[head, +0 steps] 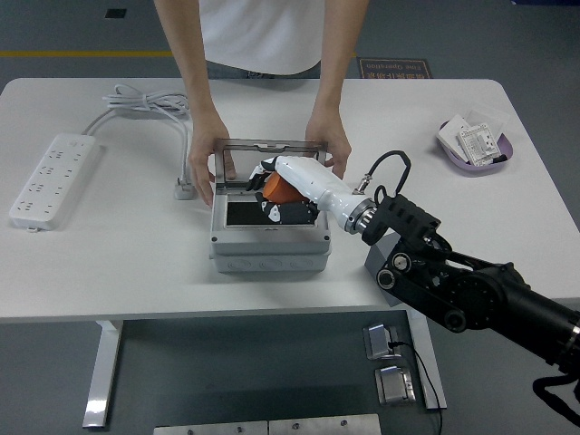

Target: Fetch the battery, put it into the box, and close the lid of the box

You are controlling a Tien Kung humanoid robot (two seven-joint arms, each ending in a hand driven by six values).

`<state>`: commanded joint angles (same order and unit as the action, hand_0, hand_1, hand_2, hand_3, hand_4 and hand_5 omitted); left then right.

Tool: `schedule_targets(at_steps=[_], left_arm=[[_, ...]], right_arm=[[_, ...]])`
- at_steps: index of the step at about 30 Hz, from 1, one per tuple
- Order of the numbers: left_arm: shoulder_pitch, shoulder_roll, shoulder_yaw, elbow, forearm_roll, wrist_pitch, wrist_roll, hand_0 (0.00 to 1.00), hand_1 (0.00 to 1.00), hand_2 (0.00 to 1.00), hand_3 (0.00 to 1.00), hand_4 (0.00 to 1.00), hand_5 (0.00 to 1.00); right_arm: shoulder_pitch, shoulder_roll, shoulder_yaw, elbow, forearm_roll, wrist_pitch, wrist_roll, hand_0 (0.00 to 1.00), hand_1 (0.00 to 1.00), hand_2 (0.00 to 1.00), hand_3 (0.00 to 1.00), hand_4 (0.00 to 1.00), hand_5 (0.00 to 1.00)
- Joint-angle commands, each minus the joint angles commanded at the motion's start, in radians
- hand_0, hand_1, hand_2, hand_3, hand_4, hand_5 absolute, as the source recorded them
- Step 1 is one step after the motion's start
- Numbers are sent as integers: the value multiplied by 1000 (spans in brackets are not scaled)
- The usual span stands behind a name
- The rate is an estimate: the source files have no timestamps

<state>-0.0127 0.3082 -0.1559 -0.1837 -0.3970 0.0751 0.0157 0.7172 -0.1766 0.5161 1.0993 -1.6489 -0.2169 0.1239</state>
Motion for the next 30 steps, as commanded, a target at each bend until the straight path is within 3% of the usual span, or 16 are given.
schedule_targets(at_steps=[5,9,20,21,26,27,30], left_arm=[[-10,3,9,-1,-3,1,-1,640,706,664,645,735,191],[-18,4,16,-2,-3,1,-1,640,706,663,644,733,191],[-29,1,9,-2,15,1,1,640,707,663,643,731,192],[-29,1,9,-2,15,1,1,640,706,662,642,728,189],[-33,1,10,-2,18,2,1,640,706,662,642,728,189],[-34,1,10,-2,19,2,1,640,707,661,642,728,189],[-36,0,12,-2,21,2,1,640,707,661,642,728,189]], right_arm=[[55,36,-63,-63,28,-2,6,95,236,558,568,2,2],[84,55,-82,-102,66,26,25,95,236,558,568,2,2],[93,53,-73,-129,120,45,75,110,246,563,577,2,2],[93,53,-73,-130,122,44,77,248,389,633,683,282,144],[87,53,-72,-138,138,33,97,248,389,633,683,282,144],[86,53,-73,-140,141,32,99,360,490,669,731,644,403],[83,55,-78,-151,148,25,109,360,490,669,731,644,403]])
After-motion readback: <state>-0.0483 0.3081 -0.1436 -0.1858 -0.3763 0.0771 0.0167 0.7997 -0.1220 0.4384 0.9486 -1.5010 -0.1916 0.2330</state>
